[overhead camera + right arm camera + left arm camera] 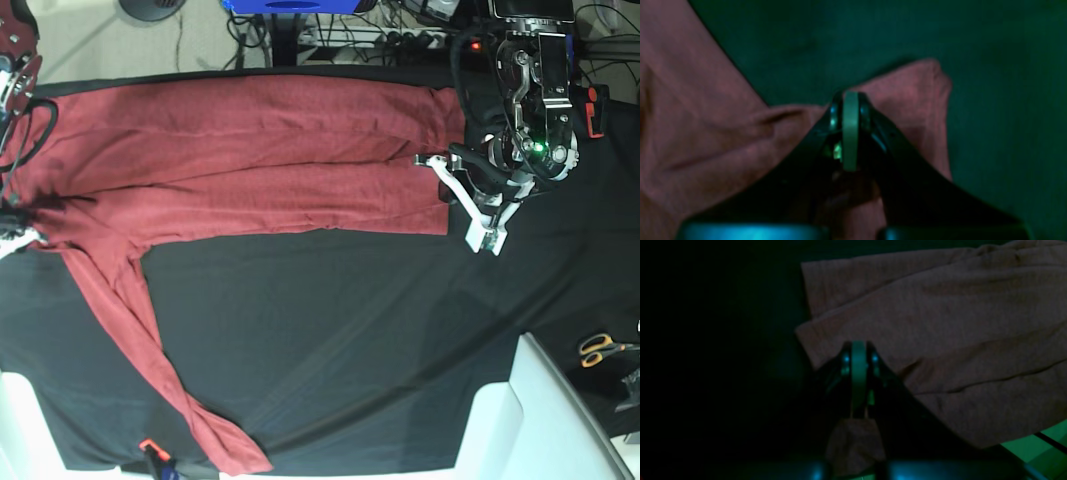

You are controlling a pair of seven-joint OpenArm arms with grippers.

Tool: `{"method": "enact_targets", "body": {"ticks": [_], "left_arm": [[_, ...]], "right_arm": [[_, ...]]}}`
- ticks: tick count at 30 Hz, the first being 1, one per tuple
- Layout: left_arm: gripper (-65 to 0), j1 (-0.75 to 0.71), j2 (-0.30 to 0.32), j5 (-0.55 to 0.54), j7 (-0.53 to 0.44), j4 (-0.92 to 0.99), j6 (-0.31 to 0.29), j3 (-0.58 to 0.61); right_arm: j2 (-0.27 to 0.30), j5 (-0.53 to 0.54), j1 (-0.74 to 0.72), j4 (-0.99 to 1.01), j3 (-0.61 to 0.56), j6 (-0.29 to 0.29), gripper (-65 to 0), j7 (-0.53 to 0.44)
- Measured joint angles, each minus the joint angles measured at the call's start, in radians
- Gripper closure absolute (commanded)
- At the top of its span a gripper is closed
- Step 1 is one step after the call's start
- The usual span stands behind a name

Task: Fold the T-shirt properly

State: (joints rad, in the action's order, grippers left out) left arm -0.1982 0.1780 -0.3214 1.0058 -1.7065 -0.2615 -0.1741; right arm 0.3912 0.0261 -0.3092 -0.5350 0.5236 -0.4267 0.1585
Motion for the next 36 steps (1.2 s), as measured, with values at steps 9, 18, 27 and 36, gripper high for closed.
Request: {"method": "enact_targets", "body": {"ticks": [9, 18, 27, 36], "left_arm": [[0.0, -0.008, -0.006, -0.006, 0.001, 0.0, 0.0, -0.067], [0.0, -0.008, -0.006, -0.004, 0.001, 0.0, -0.001, -0.151], [0.0, -0.04, -0.005, -0.004, -0.005, -0.004, -0.001, -0.149], [0.0, -0.049, -0.003, -0.002, -0.003, -0.004, -0.001, -0.15]], "right_arm": [[0.018, 0.003, -0.007, 0.093, 0.0, 0.14, -0.2, -0.162], [-0.028, 0.002, 0.057, -0.288, -0.002, 0.147, -7.1, -0.081], [-0.05, 0.013, 0.005, -0.317, -0.547, 0.121, -42.6, 0.105], [-0.076, 0.01, -0.181, 0.055, -0.555, 0.139, -42.6, 0.002]]}}
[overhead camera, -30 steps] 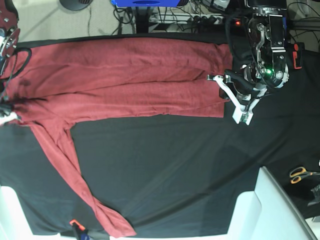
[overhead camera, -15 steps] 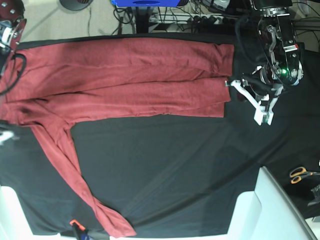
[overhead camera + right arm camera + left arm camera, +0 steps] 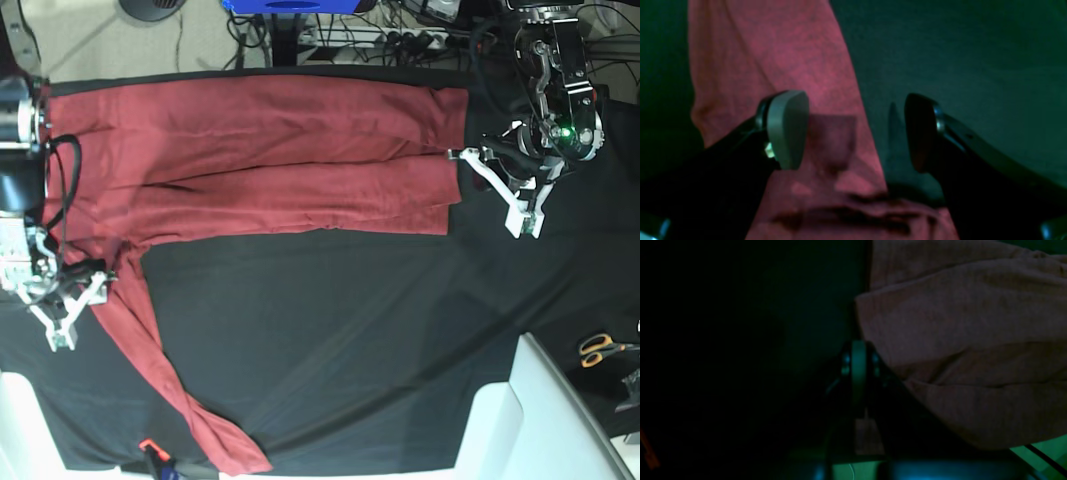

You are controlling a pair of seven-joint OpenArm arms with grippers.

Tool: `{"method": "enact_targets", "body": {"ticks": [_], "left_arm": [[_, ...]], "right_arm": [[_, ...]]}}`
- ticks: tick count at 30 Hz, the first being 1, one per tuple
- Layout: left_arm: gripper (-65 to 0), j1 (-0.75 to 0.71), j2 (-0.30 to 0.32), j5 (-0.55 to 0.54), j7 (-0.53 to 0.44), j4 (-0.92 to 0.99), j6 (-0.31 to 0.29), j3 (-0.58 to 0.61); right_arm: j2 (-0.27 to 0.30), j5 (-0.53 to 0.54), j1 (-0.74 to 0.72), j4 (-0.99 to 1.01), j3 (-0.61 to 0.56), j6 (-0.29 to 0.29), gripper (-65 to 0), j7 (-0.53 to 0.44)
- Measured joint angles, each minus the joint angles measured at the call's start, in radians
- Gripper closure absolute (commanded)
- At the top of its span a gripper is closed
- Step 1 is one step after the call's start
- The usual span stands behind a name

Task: Fold the T-shirt properly
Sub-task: 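Drag the red sleeve with the right gripper across the shirt body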

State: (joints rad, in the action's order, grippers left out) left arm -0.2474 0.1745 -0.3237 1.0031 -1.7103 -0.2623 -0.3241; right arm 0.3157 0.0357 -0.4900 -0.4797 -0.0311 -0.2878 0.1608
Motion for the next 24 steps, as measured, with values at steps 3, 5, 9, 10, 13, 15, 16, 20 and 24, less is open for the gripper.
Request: {"method": "enact_targets", "body": {"ticks": [3, 5, 9, 10, 13, 15, 16, 20, 24], "left_arm": [[0.0, 0.0, 0.0, -0.001, -0.001, 0.001, 0.0, 0.0], [0.0, 0.0, 0.0, -0.002, -0.037, 0.005, 0.0, 0.0], [0.0, 0.0, 0.0, -0.002, -0.05, 0.005, 0.0, 0.0], [0.0, 0.0, 0.0, -0.002, -0.049, 0.005, 0.0, 0.0], [0.0, 0.001, -0.002, -0.002, -0.05, 0.005, 0.0, 0.0], [0.0, 0.0, -0.002, -0.001, -0.049, 0.005, 0.0, 0.0], [0.0, 0.0, -0.002, 0.002, -0.049, 0.005, 0.0, 0.0], [0.0, 0.0, -0.002, 0.002, -0.049, 0.006, 0.0, 0.0], [0.0, 0.006, -0.002, 0.005, -0.05, 0.058, 0.0, 0.0]], "right_arm": [[-0.003, 0.014, 0.009, 0.048, 0.0, -0.008, -42.6, -0.055], [0.0, 0.009, 0.006, 0.055, 0.0, -0.007, -42.6, -0.054], [0.0, 0.002, 0.004, 0.055, 0.0, -0.007, -37.7, -0.057], [0.0, 0.002, 0.004, 0.055, 0.0, -0.007, -33.5, -0.056], [0.0, 0.0, 0.003, 0.055, 0.0, -0.007, -10.5, -0.053], [0.0, -0.001, 0.004, 0.055, 0.0, -0.007, 0.0, -0.052], [0.0, 0.001, 0.004, 0.055, 0.001, -0.007, -1.1, -0.051], [0.0, -0.002, 0.019, 0.008, 0.001, -0.006, 0.0, -0.036], [0.002, -0.003, 0.105, -0.193, 0.001, -0.003, 0.0, 0.041]]}}
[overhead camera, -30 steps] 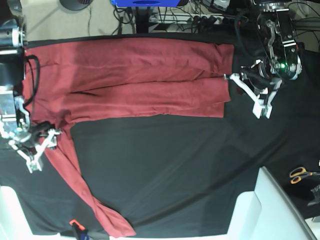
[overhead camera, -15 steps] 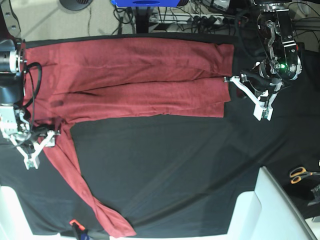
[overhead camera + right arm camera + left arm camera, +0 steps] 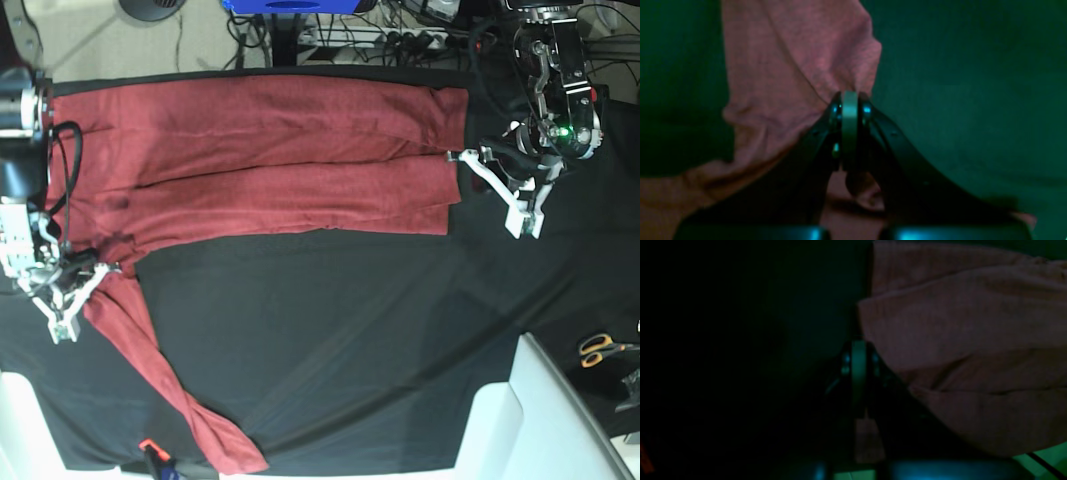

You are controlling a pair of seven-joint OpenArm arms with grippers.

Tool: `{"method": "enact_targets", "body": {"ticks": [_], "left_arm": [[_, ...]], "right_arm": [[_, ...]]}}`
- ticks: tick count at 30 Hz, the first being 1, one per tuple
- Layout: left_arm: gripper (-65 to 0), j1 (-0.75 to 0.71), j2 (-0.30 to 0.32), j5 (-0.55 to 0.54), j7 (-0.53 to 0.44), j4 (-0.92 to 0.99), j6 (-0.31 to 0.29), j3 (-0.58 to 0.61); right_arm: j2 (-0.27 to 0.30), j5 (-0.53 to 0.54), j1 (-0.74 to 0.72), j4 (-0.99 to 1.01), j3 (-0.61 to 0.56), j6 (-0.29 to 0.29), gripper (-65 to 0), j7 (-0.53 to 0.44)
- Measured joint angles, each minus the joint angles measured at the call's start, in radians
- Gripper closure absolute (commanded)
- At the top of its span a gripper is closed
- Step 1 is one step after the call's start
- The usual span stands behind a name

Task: Fold the T-shirt properly
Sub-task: 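Drag the red sleeve with the right gripper across the shirt body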

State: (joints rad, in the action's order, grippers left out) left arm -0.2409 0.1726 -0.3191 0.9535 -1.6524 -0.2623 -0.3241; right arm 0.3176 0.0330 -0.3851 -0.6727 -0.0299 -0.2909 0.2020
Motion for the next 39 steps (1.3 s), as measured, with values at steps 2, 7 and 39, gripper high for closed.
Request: {"method": "enact_targets", "body": {"ticks": [2, 7, 39], "left_arm": [[0.0, 0.001, 0.0, 0.0, -0.002, 0.02, 0.0, 0.001], [0.0, 0.004, 0.0, -0.002, -0.003, 0.024, 0.0, 0.002], [0.0, 0.017, 0.033, -0.002, -0.003, 0.026, 0.0, 0.002]], "right_arm": [[0.0, 0.003, 0.059, -0.135, 0.002, 0.0, 0.0, 0.089], [-0.016, 0.007, 0.224, -0.483, 0.064, 0.0, 0.0, 0.25], [-0.139, 0.011, 0.695, -0.977, 0.139, -0.004, -5.1, 0.503]]}}
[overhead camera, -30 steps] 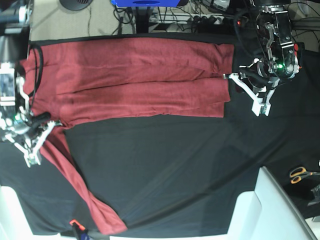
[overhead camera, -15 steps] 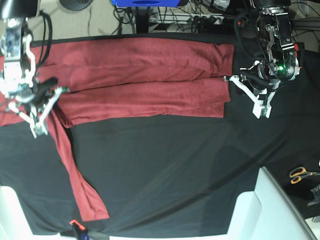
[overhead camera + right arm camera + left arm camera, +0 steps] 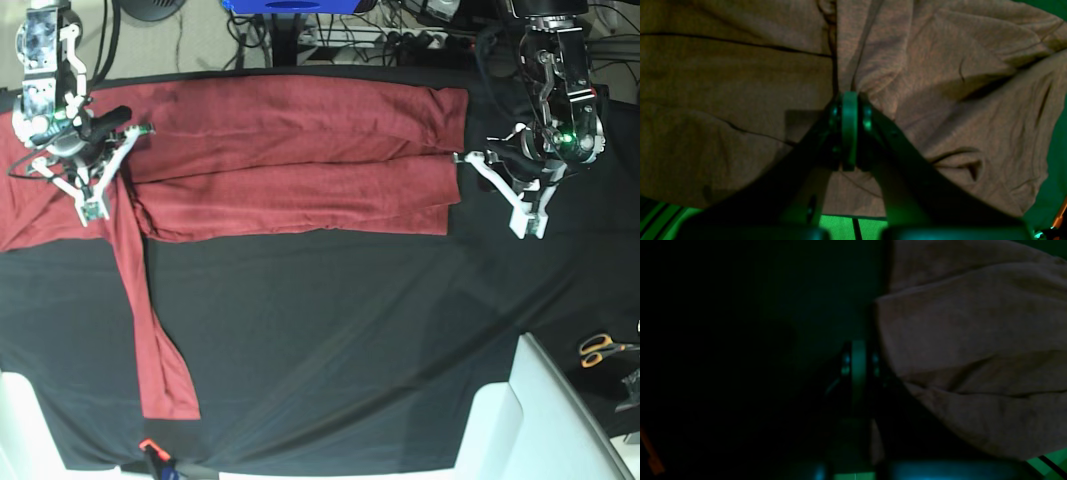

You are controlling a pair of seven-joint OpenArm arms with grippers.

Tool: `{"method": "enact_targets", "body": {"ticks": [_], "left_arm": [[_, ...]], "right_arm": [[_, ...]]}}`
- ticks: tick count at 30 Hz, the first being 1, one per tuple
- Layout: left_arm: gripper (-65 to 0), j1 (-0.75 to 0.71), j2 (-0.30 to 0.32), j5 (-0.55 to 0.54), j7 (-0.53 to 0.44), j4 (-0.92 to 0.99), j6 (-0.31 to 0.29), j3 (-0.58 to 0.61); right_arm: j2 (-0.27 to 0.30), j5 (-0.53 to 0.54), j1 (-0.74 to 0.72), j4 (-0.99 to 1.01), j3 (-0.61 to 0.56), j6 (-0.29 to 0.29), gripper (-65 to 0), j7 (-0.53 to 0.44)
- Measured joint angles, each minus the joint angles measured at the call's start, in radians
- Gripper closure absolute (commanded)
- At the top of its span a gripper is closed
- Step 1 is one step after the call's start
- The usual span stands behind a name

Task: Fold the T-shirt properly
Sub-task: 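Drag the red sleeve with the right gripper across the shirt body, then release the sleeve and move the right gripper to the shirt's hem end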

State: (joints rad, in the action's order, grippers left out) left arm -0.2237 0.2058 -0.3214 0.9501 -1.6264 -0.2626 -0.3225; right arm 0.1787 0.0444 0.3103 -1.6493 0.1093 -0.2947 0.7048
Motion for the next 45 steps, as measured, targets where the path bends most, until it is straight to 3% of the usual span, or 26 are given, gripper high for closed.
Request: {"method": "enact_targets", "body": {"ticks": [5, 6, 8, 12, 15, 18, 20, 23, 27, 37, 45], "left_arm": [[0.0, -0.008, -0.001, 0.0, 0.0, 0.0, 0.0, 0.0], [0.0, -0.01, -0.001, 0.0, 0.0, 0.0, 0.0, 0.0], [0.0, -0.01, -0.001, 0.0, 0.0, 0.0, 0.0, -0.001], [0.0, -0.019, -0.002, -0.005, 0.0, 0.0, 0.0, 0.0], [0.0, -0.023, 0.0, 0.0, 0.0, 0.0, 0.0, -0.002], [0.0, -0.022, -0.006, -0.004, 0.0, -0.005, 0.0, 0.0], [0.0, -0.023, -0.006, -0.004, 0.0, -0.005, 0.0, 0.002], [0.0, -0.025, -0.006, 0.0, 0.0, -0.005, 0.0, -0.001], [0.0, -0.041, -0.007, -0.003, 0.0, -0.006, 0.0, 0.001], [0.0, -0.042, -0.004, -0.003, 0.0, -0.006, 0.0, 0.0], [0.0, -0.042, -0.003, -0.002, 0.0, -0.006, 0.0, 0.0]], "right_arm": [[-0.004, 0.002, 0.0, 0.0, 0.034, -0.005, -35.3, -0.001], [-0.011, 0.001, 0.0, -0.001, 0.068, -0.003, -39.6, -0.001], [-0.022, -0.003, 0.0, -0.01, 0.13, 0.004, -41.9, 0.001], [-0.05, -0.006, -0.002, -0.076, 0.208, 0.007, -39.8, -0.004], [-0.057, 0.0, -0.024, -0.092, 0.233, -0.001, -33.6, -0.042], [-0.036, -0.006, -0.1, -0.069, 0.257, -0.003, -16.7, -0.065], [0.0, -0.007, -0.182, -0.006, 0.256, 0.002, -0.5, -0.065], [0.03, -0.009, -0.301, 0.167, 0.245, 0.002, -2.1, -0.021], [0.032, 0.002, -0.356, 0.336, 0.242, -0.005, -0.3, -0.016], [0.049, -0.003, -0.399, 0.494, 0.247, 0.0, -0.3, -0.024], [0.074, -0.007, -0.384, 0.511, 0.251, 0.001, -0.3, -0.027]]}}
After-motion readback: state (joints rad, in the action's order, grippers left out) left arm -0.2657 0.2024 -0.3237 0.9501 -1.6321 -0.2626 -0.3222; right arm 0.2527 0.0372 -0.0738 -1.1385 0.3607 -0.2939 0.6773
